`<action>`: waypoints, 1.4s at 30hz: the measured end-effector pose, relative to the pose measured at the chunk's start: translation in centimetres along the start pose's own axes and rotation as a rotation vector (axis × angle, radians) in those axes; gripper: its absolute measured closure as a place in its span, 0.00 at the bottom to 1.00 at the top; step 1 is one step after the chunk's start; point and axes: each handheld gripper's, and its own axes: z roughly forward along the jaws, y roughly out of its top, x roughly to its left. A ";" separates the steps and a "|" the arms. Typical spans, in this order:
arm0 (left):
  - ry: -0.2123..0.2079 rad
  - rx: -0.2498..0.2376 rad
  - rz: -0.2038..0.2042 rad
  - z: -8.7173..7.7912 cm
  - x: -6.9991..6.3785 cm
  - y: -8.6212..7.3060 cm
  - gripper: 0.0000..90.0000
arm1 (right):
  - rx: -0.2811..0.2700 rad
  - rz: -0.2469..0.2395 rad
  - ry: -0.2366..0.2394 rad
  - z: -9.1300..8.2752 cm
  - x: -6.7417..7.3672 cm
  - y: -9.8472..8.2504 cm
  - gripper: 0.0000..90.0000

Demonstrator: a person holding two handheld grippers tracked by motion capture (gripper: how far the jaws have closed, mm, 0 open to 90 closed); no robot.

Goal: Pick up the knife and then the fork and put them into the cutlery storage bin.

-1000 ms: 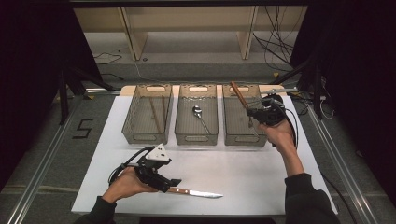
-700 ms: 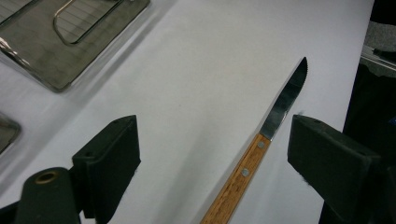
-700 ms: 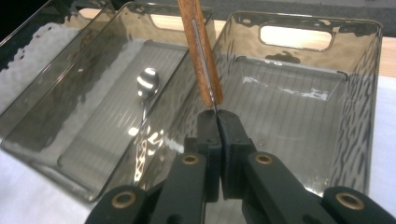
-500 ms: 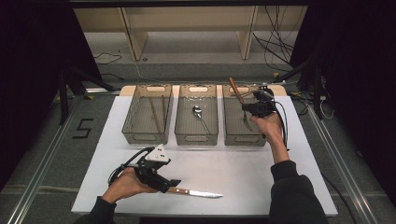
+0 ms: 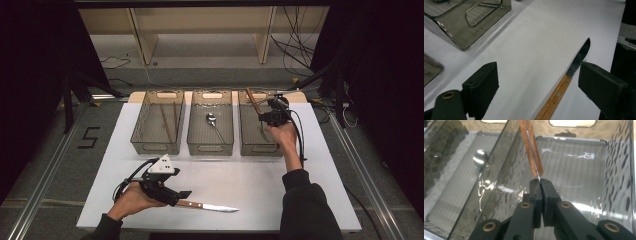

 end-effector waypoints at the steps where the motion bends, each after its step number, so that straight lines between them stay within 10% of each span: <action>1: -0.001 -0.006 0.001 0.0 0.0 -0.1 0.18 | 0.006 -0.003 -0.005 0.1 0.0 0.0 0.98; 9: 0.005 -0.023 -0.007 -0.2 0.0 -0.3 0.18 | 0.030 0.004 -0.022 0.9 0.1 -0.2 0.97; 16: 0.005 -0.019 -0.007 -0.2 0.0 -0.3 0.18 | 0.038 0.020 0.010 0.9 0.0 -0.3 0.70; 29: 0.023 0.032 0.009 0.1 0.1 -0.4 0.18 | -0.067 -0.146 0.105 -3.6 2.0 -1.4 0.43; 42: 0.031 0.128 0.067 0.7 -0.4 -0.3 0.18 | -0.124 -0.326 0.267 -7.6 4.7 -7.6 0.32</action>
